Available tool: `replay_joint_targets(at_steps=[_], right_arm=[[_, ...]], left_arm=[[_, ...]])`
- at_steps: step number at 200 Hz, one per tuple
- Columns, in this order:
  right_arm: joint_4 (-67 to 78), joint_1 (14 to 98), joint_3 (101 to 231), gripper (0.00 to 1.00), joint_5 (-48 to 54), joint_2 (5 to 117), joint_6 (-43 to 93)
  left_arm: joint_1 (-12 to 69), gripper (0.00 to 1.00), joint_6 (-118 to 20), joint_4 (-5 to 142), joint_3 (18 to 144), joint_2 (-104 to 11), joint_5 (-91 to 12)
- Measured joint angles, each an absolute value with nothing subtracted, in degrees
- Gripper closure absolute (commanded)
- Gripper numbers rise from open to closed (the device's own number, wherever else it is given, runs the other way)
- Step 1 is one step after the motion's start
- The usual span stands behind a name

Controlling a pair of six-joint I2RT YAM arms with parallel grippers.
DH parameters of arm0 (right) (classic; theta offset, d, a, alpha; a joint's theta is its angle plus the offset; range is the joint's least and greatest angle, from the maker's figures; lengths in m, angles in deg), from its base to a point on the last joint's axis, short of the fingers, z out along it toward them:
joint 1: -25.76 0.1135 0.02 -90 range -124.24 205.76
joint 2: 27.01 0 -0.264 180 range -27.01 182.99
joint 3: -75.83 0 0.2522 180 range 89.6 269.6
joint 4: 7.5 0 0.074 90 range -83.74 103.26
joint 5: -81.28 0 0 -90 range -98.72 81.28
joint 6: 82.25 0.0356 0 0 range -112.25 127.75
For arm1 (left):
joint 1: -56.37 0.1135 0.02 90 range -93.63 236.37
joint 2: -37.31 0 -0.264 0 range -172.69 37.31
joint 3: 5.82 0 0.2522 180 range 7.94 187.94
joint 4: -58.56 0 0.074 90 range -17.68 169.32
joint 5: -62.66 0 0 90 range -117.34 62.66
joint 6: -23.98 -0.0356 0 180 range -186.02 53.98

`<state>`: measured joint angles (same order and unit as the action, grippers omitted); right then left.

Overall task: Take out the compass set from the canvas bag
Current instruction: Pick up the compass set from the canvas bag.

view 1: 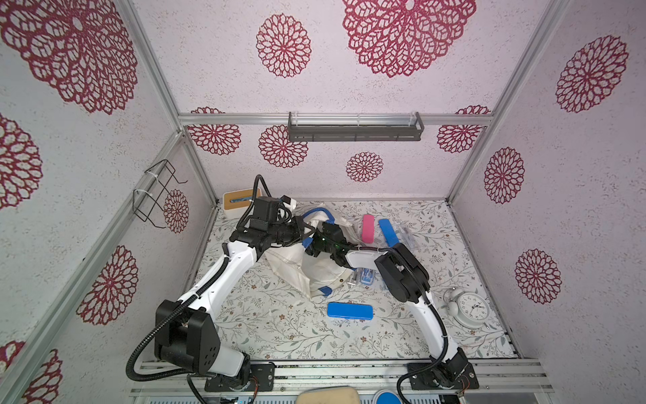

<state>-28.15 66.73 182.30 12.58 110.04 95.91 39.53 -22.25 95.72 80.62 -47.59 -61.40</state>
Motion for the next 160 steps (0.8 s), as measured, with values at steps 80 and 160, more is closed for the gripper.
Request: replay_joint_targets(at_steps=[80, 160], right_arm=[[-24.42, 66.45, 173.17, 0.61, 15.53, 97.26, 94.14], [-10.36, 60.13, 169.34, 0.62, 14.09, 82.59, 81.87]], left_arm=[[46.22, 1.0, -20.2, 93.45, 82.02, -49.21, -59.63], [51.31, 1.0, -20.52, 93.78, 85.52, -52.38, -60.25]])
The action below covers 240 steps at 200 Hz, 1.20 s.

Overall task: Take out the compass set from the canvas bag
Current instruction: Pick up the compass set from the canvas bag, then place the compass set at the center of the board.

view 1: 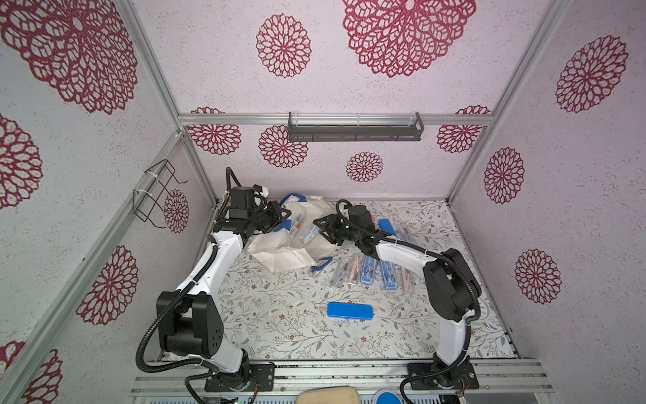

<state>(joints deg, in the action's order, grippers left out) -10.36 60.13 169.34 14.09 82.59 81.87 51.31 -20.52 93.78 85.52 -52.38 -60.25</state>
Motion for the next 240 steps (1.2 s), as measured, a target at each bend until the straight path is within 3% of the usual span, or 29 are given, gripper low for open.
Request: replay_joint_targets(at_steps=[81, 132, 169, 240], right_arm=[[2.82, 49.71, 161.67, 0.63, 13.76, 65.28, 70.14], [17.2, 51.35, 154.83, 0.63, 13.68, 56.73, 57.94], [24.61, 60.53, 154.26, 0.64, 11.86, 59.7, 52.54], [27.71, 75.85, 162.21, 0.64, 11.64, 78.85, 52.56]], left_arm=[[55.9, 1.0, -20.98, 93.99, 85.52, -52.38, -61.56], [56.58, 1.0, -21.0, 93.73, 85.52, -52.86, -61.53], [56.67, 1.0, -20.98, 93.34, 85.52, -53.99, -61.27], [57.65, 1.0, -21.03, 93.12, 85.52, -54.3, -59.76]])
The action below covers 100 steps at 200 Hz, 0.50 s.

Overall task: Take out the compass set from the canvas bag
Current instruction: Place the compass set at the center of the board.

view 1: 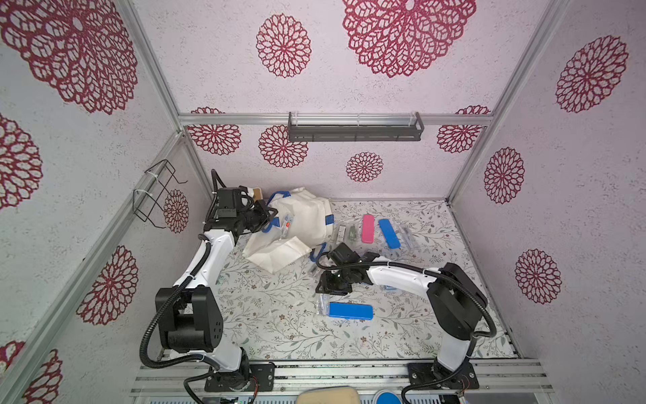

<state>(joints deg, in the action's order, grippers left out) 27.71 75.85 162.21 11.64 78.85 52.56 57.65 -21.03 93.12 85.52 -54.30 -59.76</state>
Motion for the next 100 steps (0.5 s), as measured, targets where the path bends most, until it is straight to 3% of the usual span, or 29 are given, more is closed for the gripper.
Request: replay_joint_targets(at_steps=[75, 100], right_arm=[[27.56, 78.12, 166.08, 0.61, 14.51, 85.21, 54.4], [28.17, 78.25, 166.28, 0.53, 15.36, 86.06, 54.51]], left_arm=[[58.42, 1.0, -21.64, 93.14, 85.52, -54.3, -59.85], [58.42, 1.0, -21.66, 93.12, 85.52, -54.3, -60.0]])
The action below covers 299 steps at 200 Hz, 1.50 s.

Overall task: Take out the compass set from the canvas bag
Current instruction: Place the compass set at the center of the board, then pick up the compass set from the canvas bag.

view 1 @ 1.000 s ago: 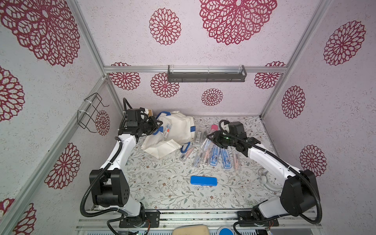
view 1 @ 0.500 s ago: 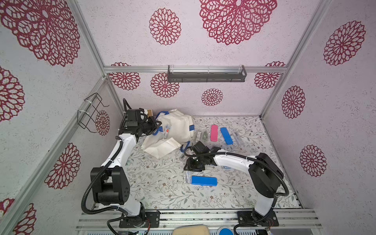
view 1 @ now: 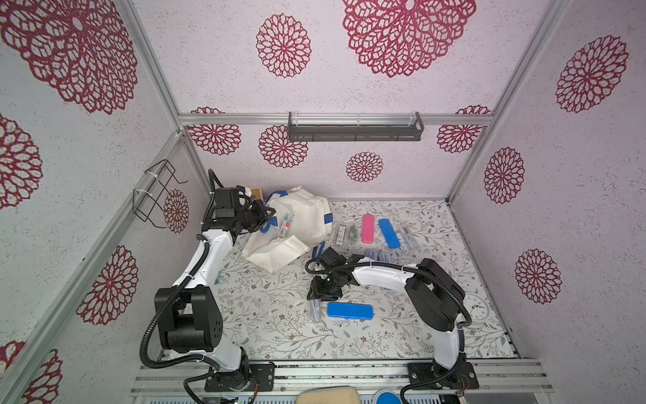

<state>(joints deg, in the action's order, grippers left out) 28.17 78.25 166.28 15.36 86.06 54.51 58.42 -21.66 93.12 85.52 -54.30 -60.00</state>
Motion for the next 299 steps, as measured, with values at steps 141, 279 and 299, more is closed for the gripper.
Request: replay_joint_targets(at_steps=[141, 279, 299], right_arm=[[37.42, 71.61, 168.03, 0.48, 10.64, 68.82, 49.09], [20.94, 65.64, 184.09, 0.4, 8.85, 92.36, 69.55], [16.59, 65.55, 184.07, 0.36, 8.34, 94.22, 74.05]], left_arm=[[51.88, 1.0, -27.15, 100.51, 93.3, -57.36, -59.68], [41.76, 1.0, -27.15, 102.08, 95.22, -58.76, -56.53], [41.04, 1.0, -27.19, 102.04, 95.22, -58.82, -56.59]])
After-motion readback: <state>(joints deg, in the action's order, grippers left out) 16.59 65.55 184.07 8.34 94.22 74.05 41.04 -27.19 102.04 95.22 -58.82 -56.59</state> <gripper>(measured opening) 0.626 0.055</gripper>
